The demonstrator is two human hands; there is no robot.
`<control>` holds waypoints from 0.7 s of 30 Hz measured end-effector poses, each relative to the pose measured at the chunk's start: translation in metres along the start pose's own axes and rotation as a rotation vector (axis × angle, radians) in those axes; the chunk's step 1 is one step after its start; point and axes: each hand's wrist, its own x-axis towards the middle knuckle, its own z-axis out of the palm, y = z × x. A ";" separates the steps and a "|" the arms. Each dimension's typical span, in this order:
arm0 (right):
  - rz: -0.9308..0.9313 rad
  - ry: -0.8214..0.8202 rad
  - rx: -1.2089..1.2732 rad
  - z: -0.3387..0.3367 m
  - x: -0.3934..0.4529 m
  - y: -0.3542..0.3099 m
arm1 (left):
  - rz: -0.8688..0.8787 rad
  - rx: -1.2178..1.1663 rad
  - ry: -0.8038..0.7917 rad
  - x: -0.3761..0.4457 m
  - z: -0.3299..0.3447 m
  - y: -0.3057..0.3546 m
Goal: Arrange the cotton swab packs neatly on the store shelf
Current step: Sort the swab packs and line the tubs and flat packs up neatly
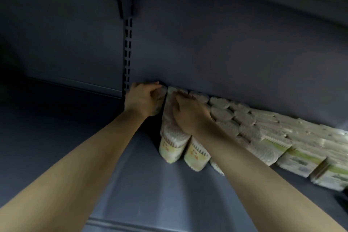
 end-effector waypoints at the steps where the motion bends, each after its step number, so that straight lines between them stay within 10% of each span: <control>1: -0.001 0.000 0.003 0.000 0.000 0.000 | 0.000 -0.003 -0.006 0.001 0.000 0.001; 21: -0.035 0.096 0.060 -0.001 0.002 0.003 | 0.046 0.097 -0.091 -0.015 -0.011 0.016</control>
